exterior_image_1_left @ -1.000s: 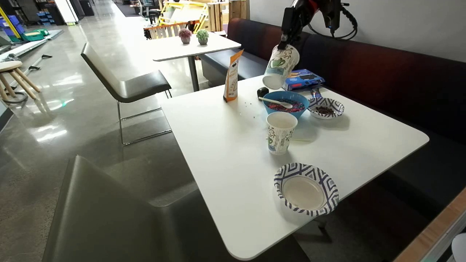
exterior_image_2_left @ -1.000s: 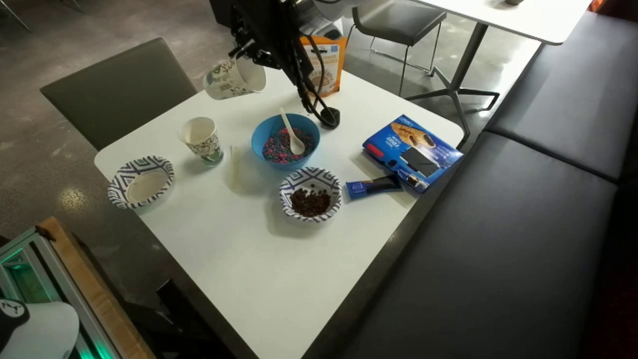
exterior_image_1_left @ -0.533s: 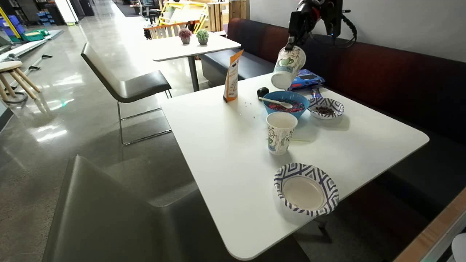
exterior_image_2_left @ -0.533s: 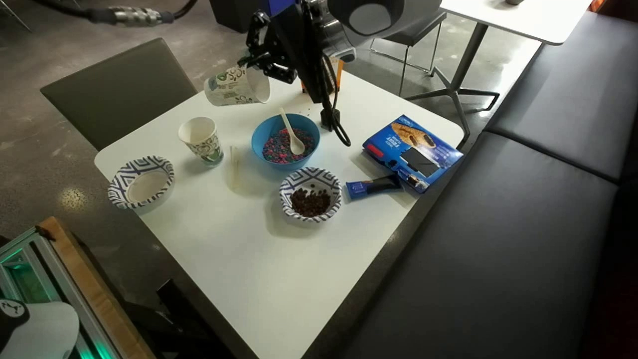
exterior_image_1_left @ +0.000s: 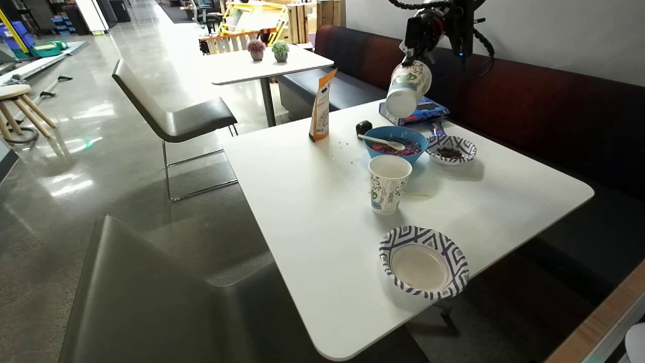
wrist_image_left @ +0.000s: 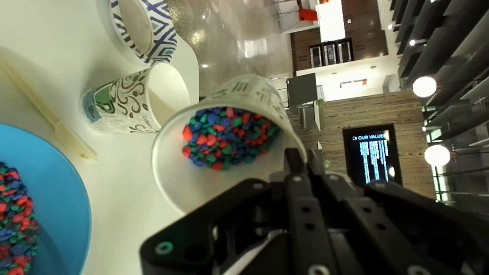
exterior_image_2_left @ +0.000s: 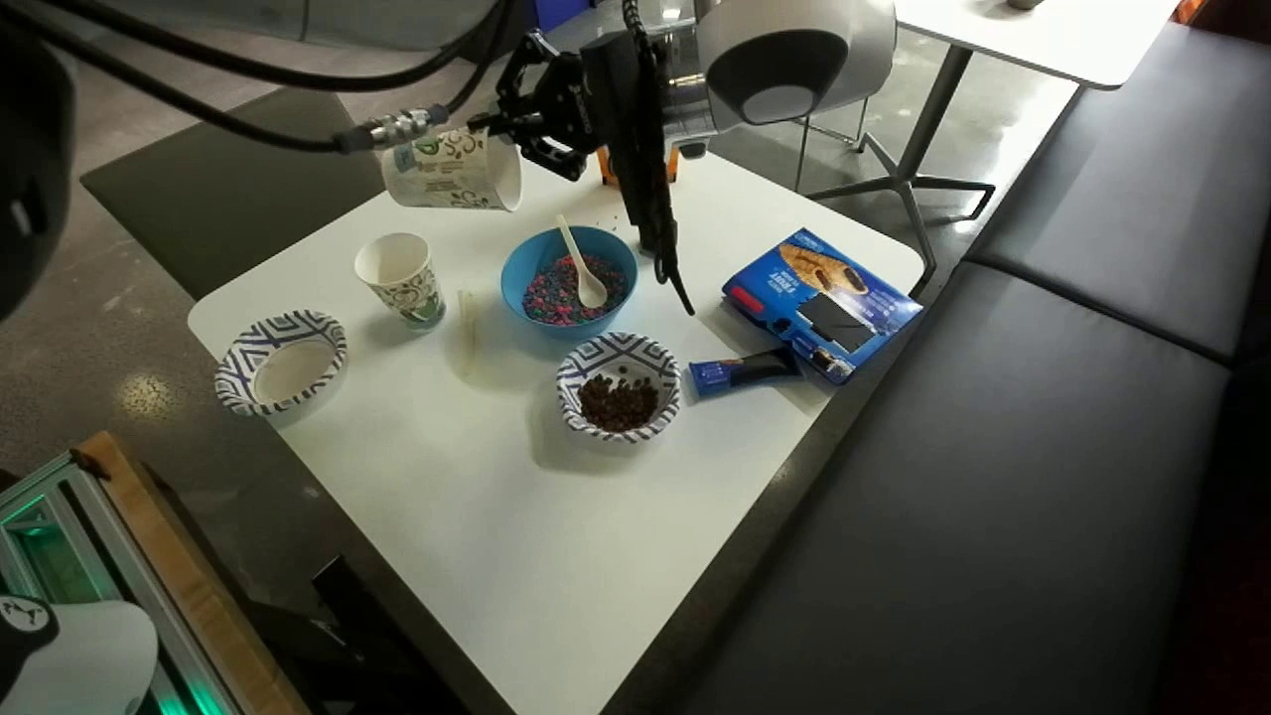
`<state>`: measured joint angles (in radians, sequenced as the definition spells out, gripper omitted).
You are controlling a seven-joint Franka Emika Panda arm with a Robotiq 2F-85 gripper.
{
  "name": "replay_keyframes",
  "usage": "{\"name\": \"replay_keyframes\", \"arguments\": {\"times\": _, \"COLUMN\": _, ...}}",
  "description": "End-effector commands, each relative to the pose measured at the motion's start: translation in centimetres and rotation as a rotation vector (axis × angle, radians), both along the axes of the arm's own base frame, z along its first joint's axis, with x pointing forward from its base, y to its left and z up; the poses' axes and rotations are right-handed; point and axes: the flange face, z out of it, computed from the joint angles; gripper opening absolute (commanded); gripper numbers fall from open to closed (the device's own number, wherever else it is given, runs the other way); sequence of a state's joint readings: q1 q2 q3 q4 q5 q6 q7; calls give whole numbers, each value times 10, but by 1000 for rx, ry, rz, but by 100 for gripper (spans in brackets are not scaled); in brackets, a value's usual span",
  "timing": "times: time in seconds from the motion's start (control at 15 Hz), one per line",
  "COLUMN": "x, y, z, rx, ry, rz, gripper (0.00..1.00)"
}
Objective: Pour the furthermost cup's contents into the blue bowl
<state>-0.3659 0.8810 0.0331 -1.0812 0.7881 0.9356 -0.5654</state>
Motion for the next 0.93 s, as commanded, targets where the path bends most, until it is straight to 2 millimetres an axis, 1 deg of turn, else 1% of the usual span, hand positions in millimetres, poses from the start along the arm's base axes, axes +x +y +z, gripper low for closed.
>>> {"name": "replay_keyframes", "arguments": {"times": 0.0, "x": 10, "y": 3, "z": -8, "rx": 54, "ry": 52, "rz": 2, "gripper": 1}}
{"name": "replay_keyframes", "arguments": {"times": 0.4, "x": 24, "y": 15, "z": -19, "rx": 101, "ry": 46, "rz": -14, "gripper": 1}}
{"name": "replay_keyframes", "arguments": {"times": 0.67, "x": 28, "y": 14, "z": -25, "rx": 134, "ry": 54, "rz": -26, "gripper": 1}}
{"name": "replay_keyframes", "arguments": {"times": 0.87, "x": 27, "y": 10, "z": -27, "rx": 182, "ry": 64, "rz": -23, "gripper": 1}}
